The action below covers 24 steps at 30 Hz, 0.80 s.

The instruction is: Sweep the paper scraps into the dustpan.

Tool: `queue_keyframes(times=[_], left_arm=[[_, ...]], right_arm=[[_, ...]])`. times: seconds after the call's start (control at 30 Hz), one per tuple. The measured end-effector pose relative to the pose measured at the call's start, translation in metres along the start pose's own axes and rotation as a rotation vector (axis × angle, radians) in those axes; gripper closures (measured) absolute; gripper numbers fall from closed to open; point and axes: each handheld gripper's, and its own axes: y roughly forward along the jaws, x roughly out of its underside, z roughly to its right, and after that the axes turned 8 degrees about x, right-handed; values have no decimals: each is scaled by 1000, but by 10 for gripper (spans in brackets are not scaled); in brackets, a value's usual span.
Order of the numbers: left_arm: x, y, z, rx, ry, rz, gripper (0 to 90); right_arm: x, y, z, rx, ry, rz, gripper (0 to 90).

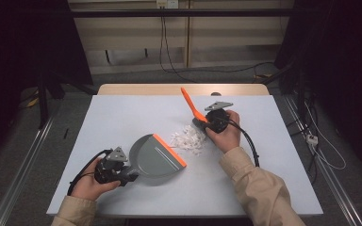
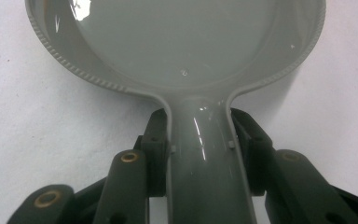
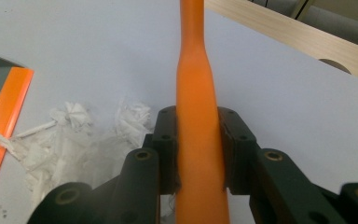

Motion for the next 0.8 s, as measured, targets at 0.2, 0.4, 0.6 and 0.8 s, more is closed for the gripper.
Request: queue_keyframes(times=[0.2,0.4,0.6,0.8], left_arm=[[-2,2,0,16,5,-13,623],[-6,7,1,21,-3,-15,621],[-10,10,1,34,-4,-23,620],[-13,13,1,42,7,-36,619]], right_arm=[[0,-1,-4,-7,-13,-3,715],[0,-3,-9,-21,-17,-4,715],[0,-4,-13,-20,-26,-4,714],[0,-5,-18,-35,-29,-2,714]])
